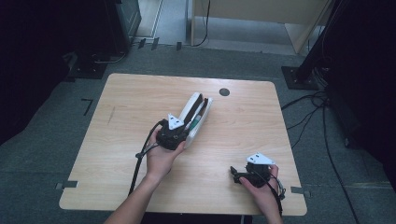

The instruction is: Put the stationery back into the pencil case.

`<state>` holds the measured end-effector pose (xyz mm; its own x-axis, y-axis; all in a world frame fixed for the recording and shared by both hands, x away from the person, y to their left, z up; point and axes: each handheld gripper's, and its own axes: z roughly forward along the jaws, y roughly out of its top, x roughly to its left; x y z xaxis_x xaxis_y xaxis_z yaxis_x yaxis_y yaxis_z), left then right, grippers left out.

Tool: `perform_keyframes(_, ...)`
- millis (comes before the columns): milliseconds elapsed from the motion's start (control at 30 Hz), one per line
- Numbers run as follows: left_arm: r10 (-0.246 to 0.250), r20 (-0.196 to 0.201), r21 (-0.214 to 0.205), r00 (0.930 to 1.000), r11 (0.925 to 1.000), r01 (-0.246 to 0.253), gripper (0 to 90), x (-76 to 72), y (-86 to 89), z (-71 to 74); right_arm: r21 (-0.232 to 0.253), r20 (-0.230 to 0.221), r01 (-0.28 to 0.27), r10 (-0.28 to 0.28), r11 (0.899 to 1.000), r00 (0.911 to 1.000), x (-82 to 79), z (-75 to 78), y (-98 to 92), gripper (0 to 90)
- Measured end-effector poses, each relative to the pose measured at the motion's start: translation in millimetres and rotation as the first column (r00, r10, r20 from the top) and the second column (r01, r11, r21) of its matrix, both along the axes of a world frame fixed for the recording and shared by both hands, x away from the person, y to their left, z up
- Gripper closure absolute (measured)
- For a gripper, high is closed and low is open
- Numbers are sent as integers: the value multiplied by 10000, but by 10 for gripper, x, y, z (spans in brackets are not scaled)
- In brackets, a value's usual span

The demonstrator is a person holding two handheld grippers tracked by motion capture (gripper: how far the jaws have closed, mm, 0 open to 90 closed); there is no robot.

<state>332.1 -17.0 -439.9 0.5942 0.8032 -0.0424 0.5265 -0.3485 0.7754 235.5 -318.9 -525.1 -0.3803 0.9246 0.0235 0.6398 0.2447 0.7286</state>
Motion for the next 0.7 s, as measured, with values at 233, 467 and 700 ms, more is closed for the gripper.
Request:
perform_keyframes(233,123,-417,573,9991,9983,-99,805,181,-135,-38,-10,25,-54,54,10000,10000,-5,-2,4,87)
perform_keyframes(467,64,-1423,793,9898,9968,50,803,304,-199,-171,-2,53,-109,109,9999,9999,-8,-4,6,88)
perform_keyframes(700,47,-1436,1637,9896,9863,191,752,303,-253,-218,15,28,-113,113,9999,9999,-12,-3,9,88)
